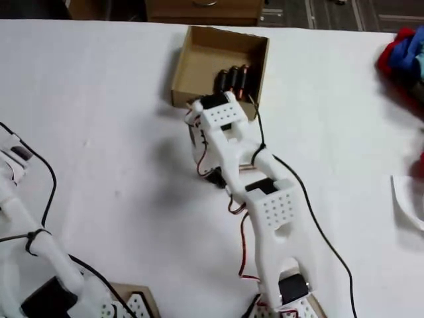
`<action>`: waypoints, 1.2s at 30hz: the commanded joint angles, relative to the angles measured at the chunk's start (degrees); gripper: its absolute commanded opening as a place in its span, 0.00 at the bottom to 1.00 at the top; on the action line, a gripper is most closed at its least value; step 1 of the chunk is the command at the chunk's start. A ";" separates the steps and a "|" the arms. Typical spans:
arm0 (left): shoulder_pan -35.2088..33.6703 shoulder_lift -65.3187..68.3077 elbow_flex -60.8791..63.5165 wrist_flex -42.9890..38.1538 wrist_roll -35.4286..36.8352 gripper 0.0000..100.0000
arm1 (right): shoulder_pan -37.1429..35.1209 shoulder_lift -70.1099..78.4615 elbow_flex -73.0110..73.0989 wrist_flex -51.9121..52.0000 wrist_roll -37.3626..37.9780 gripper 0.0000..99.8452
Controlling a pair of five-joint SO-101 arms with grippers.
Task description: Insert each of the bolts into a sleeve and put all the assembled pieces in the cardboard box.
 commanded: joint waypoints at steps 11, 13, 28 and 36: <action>10.99 -0.70 -2.51 3.52 -9.14 0.27 | 2.51 -19.30 0.26 4.62 5.19 0.02; 16.26 -0.70 -2.51 4.75 -14.24 0.27 | 4.26 -29.67 1.85 5.49 6.42 0.02; 64.18 7.91 -6.37 -14.15 -3.25 0.27 | 54.29 -83.38 53.10 -3.91 15.82 0.02; 76.31 44.13 -47.16 11.16 -3.16 0.27 | 64.84 -95.96 68.04 -7.16 22.51 0.02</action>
